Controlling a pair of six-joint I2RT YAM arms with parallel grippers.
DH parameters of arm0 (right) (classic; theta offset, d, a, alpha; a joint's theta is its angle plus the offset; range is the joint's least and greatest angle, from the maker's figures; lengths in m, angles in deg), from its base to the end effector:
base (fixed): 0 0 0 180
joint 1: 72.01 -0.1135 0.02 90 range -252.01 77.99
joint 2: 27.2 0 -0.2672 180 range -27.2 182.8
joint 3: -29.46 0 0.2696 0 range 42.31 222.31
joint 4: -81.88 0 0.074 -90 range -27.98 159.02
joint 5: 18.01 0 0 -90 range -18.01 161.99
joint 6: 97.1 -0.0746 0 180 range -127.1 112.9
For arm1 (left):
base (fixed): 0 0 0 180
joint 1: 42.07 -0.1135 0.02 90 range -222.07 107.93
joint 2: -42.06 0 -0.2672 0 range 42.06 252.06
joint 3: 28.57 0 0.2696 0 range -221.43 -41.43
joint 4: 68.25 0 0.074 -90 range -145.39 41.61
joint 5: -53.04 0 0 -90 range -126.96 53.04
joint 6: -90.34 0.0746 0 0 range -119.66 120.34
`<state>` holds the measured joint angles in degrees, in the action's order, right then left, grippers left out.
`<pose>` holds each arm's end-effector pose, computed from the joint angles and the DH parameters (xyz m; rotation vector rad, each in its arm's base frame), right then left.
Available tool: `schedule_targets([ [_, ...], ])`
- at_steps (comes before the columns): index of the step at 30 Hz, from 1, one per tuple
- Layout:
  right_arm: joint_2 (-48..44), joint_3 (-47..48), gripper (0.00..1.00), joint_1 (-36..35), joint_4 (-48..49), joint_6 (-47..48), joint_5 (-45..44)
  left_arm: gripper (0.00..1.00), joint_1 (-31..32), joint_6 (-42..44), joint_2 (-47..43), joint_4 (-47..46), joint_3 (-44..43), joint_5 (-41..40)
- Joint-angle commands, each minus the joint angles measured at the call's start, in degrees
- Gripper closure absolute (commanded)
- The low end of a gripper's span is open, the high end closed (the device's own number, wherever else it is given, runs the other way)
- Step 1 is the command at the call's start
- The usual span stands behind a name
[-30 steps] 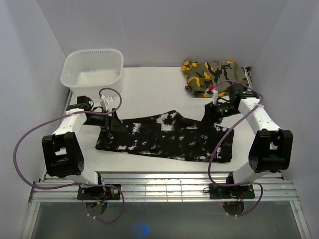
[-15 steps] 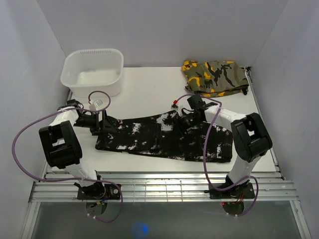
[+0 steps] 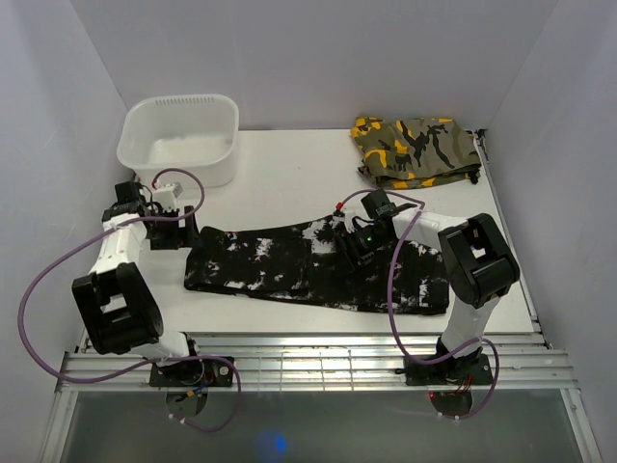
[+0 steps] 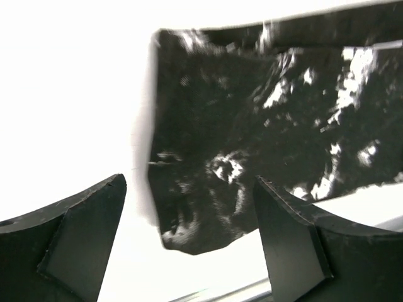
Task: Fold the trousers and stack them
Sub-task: Fold the trousers
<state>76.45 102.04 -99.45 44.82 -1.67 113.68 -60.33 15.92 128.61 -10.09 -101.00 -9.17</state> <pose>0.2987 0.2110 0.1136 -0.9547 2.5343 1.1091 0.3034 0.0635 0.1811 0.0404 2.6656 -0.5096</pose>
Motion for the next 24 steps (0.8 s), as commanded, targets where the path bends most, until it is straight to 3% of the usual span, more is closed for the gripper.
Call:
schedule_targets([
  [1, -0.1, -0.6, 0.39, -0.1, -0.4, 2.0, -2.2, 0.1, -0.3, 1.5, -6.2, -2.4, -2.0, -4.6],
  [6, 0.1, -0.3, 0.42, -0.1, -2.1, 3.6, -4.4, 0.15, -0.1, 3.7, -5.1, -2.2, -0.2, -5.0],
  [11, 0.1, -1.0, 0.46, -0.2, -3.7, 4.9, -7.1, 0.14, 1.6, 4.6, -0.5, -2.0, -1.2, 3.6],
  [16, 1.6, -1.5, 0.5, -0.2, -4.8, 7.1, -9.3, 0.13, 2.1, 1.0, 5.2, -6.1, -2.4, 5.4],
  [19, 2.1, -2.1, 0.54, -0.2, -5.4, 8.1, -10.2, 0.26, 1.9, -1.8, 9.2, -8.3, -3.4, 3.3],
  [23, 1.5, -3.4, 0.6, -0.2, -6.0, 9.2, -12.0, 0.61, 1.1, -4.8, 13.3, -12.4, -4.6, 1.7],
  [24, 1.1, -3.6, 0.62, -0.2, -6.3, 9.5, -12.8, 0.77, 0.9, -5.0, 14.1, -12.9, -4.9, 1.8],
])
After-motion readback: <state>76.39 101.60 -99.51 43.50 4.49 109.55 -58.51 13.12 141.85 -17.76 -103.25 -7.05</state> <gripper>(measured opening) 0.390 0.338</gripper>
